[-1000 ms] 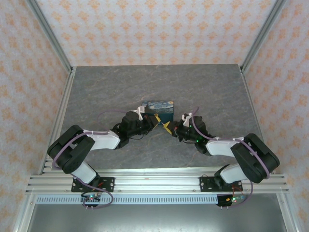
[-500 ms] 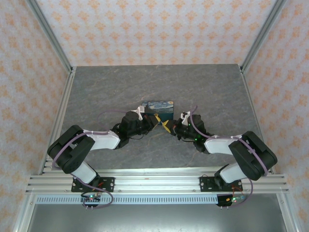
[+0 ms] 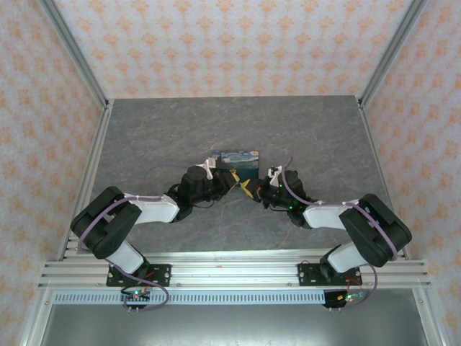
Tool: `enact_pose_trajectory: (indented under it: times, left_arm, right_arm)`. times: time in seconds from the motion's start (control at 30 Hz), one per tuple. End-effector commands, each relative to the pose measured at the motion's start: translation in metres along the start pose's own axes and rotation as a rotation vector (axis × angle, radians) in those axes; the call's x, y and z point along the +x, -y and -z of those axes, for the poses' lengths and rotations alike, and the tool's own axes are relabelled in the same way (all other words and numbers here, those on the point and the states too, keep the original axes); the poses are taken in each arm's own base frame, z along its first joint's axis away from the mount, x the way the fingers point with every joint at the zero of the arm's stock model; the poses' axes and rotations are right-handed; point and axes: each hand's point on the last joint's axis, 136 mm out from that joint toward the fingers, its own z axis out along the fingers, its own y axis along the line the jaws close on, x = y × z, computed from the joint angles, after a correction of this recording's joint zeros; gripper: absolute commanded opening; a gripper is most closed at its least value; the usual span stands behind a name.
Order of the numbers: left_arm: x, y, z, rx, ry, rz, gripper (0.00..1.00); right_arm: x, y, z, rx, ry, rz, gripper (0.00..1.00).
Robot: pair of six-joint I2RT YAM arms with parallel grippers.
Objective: Unlock the padlock with the key
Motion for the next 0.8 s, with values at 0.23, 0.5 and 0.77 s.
enact_pose_trajectory:
  times: [0.23, 0.5, 0.77]
  left_arm:
    - [-0.003, 0.012, 0.004, 0.042, 0.010, -0.023, 0.00]
    - [-0.003, 0.013, 0.004, 0.040, 0.012, -0.023, 0.00]
    - [-0.004, 0.016, 0.004, 0.046, 0.012, -0.023, 0.00]
  right_arm:
    - [-0.001, -0.018, 0.007, -0.026, 0.025, 0.053, 0.00]
    - [-0.001, -0.016, 0.008, -0.008, 0.023, 0.061, 0.00]
    - [-0.001, -0.018, 0.003, -0.011, 0.009, 0.059, 0.00]
